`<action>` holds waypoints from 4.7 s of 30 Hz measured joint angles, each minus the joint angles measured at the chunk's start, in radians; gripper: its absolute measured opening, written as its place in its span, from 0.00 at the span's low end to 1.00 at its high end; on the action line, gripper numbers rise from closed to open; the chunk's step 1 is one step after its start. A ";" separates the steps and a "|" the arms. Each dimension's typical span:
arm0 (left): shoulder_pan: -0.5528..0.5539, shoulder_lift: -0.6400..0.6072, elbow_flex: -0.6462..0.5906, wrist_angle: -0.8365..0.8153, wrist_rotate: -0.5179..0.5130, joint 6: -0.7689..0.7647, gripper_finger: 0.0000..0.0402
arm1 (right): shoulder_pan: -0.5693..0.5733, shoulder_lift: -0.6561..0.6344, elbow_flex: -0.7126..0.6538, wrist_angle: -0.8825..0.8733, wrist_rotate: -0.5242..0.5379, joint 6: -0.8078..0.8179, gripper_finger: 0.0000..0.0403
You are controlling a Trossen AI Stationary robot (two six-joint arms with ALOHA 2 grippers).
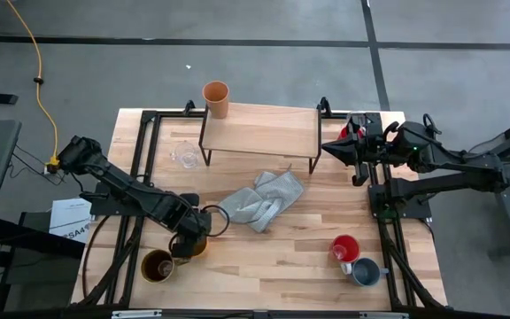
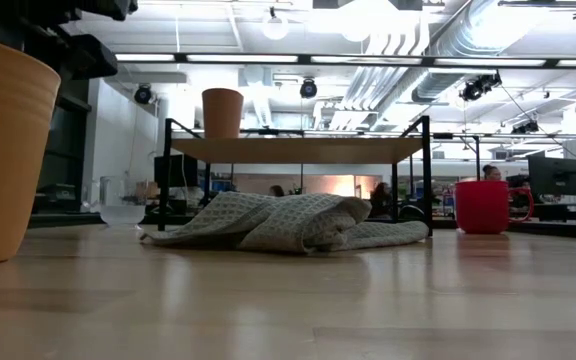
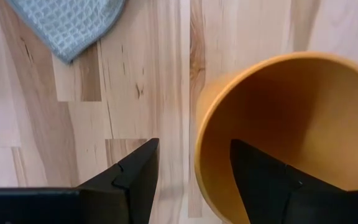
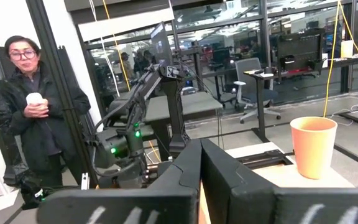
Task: Stack small to large cups/mugs on shelf
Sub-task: Put the yellow cup on the shelf
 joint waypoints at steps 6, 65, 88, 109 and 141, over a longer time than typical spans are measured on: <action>0.000 -0.002 0.000 0.011 -0.008 -0.019 0.46 | 0.000 0.000 0.000 0.000 0.000 0.000 0.00; 0.204 -0.010 0.614 -0.196 -0.015 0.146 0.00 | 0.000 0.000 0.000 0.000 0.000 -0.001 0.00; 0.259 -0.235 0.451 0.466 -0.172 0.300 0.00 | 0.000 0.000 0.000 0.000 0.000 -0.001 0.00; 0.354 -0.397 -0.022 1.227 -0.073 0.194 0.00 | 0.000 0.000 0.000 0.005 0.000 -0.001 0.00; 0.945 -0.203 0.436 0.025 -0.168 0.067 0.00 | -0.001 0.013 0.000 0.002 0.001 -0.002 0.00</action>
